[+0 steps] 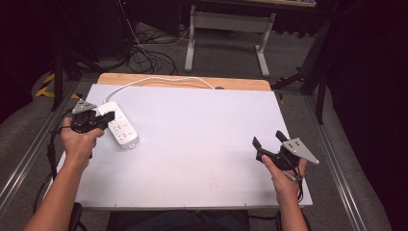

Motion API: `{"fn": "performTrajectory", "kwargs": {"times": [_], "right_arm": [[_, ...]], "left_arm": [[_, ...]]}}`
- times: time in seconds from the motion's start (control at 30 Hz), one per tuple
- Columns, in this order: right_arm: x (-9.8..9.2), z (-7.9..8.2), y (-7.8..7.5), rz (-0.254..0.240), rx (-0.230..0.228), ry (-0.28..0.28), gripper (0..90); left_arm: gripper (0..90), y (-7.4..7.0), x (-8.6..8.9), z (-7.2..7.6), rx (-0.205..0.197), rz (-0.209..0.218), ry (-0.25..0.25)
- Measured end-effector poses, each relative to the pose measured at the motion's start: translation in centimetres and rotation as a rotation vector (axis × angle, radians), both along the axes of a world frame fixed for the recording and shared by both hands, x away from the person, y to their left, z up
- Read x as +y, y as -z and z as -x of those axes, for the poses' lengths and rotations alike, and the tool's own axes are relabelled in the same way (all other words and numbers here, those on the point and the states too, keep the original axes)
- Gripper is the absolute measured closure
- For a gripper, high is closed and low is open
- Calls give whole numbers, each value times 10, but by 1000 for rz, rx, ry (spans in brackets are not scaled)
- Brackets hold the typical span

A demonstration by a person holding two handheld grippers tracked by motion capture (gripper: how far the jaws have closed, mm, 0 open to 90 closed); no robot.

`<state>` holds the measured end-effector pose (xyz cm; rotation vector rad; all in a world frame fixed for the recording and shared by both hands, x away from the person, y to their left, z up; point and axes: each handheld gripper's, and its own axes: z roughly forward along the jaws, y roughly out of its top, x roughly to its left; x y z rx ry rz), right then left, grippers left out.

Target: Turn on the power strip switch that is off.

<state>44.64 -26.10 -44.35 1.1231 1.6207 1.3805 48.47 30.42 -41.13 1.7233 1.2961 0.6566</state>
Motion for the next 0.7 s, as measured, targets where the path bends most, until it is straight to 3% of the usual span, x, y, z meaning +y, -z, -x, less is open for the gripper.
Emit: {"fn": "performTrajectory", "kwargs": {"times": [0.17,0.37,0.7], "right_arm": [[0,0,0,-2,2,1,95],[0,0,0,-2,2,1,95],[1,0,0,3,2,-3,96]], "left_arm": [[898,3,1,10,-58,7,-43],[897,5,6,32,-127,54,-82],[813,3,9,62,-179,75,-81]]}}
